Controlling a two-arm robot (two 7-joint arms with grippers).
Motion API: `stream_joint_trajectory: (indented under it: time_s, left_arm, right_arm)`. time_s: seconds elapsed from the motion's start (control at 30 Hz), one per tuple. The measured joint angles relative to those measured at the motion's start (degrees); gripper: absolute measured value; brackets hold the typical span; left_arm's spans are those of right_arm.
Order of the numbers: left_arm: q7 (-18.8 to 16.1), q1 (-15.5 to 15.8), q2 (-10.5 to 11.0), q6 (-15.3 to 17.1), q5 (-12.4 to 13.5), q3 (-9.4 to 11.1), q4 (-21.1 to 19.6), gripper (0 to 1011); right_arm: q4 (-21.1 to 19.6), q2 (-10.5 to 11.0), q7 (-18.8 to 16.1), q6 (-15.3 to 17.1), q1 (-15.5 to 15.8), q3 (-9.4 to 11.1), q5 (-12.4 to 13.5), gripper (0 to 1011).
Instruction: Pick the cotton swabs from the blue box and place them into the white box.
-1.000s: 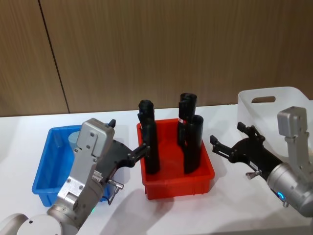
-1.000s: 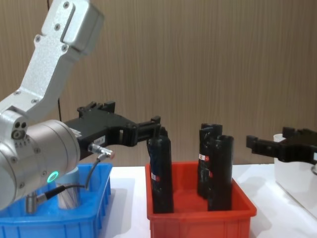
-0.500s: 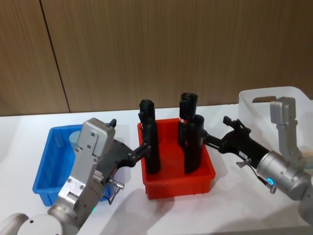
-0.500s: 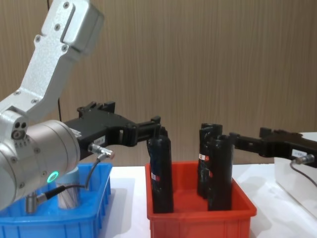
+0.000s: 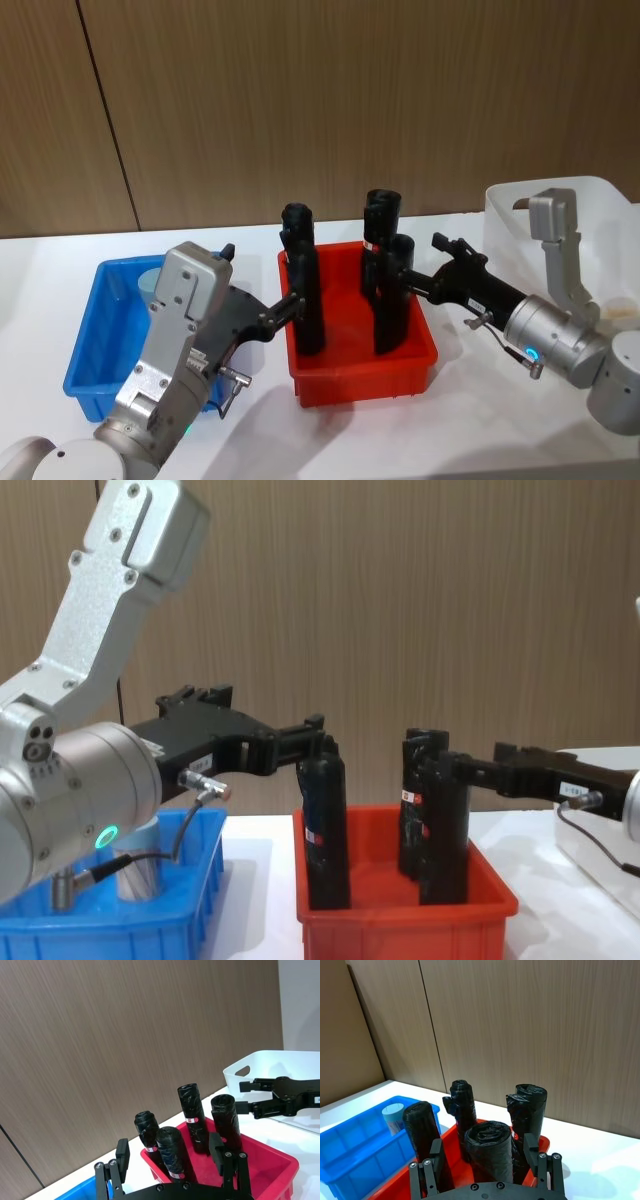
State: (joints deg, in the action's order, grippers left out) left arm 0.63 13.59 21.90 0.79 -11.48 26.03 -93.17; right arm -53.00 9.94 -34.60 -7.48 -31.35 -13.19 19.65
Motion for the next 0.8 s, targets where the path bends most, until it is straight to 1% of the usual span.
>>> stream_joint_trajectory:
  time_s: [0.03,0.13,0.23,0.43,0.47,0.7,0.77,0.8]
  left_arm:
    - [0.0,0.0,0.0,0.0,0.0,0.0,0.0,1004]
    - [0.0,0.0,0.0,0.0,0.0,0.0,0.0,1004]
    - [0.0,0.0,0.0,0.0,0.0,0.0,0.0,1004]
    - [0.0,0.0,0.0,0.0,0.0,0.0,0.0,1004]
    - [0.0,0.0,0.0,0.0,0.0,0.0,0.0,1004]
    - [0.0,0.0,0.0,0.0,0.0,0.0,0.0,1004]
    - [0.0,0.0,0.0,0.0,0.0,0.0,0.0,1004]
    - [0.0,0.0,0.0,0.0,0.0,0.0,0.0,1004]
  right_arm:
    - [1.2,-0.2,-0.4,-0.3,-0.7,-0.1,0.0,1002]
    - [3.0,-0.5,-1.1,-0.8,-1.7,-0.1,-0.1,1002]
    - [6.4,-1.0,-2.3,-1.6,-3.5,-0.3,-0.2,1002]
    - [11.1,-1.8,-3.7,-3.0,-6.1,-0.6,-0.6,1002]
    - [11.1,-1.8,-3.7,-3.0,-6.1,-0.6,-0.6,1002]
    - [17.6,-2.8,-5.1,-5.2,-9.7,-0.9,-1.1,1002]
    - [18.0,-2.8,-5.1,-5.4,-9.9,-0.9,-1.1,1002]
    - [19.2,-3.0,-5.3,-5.8,-10.5,-0.9,-1.1,1002]
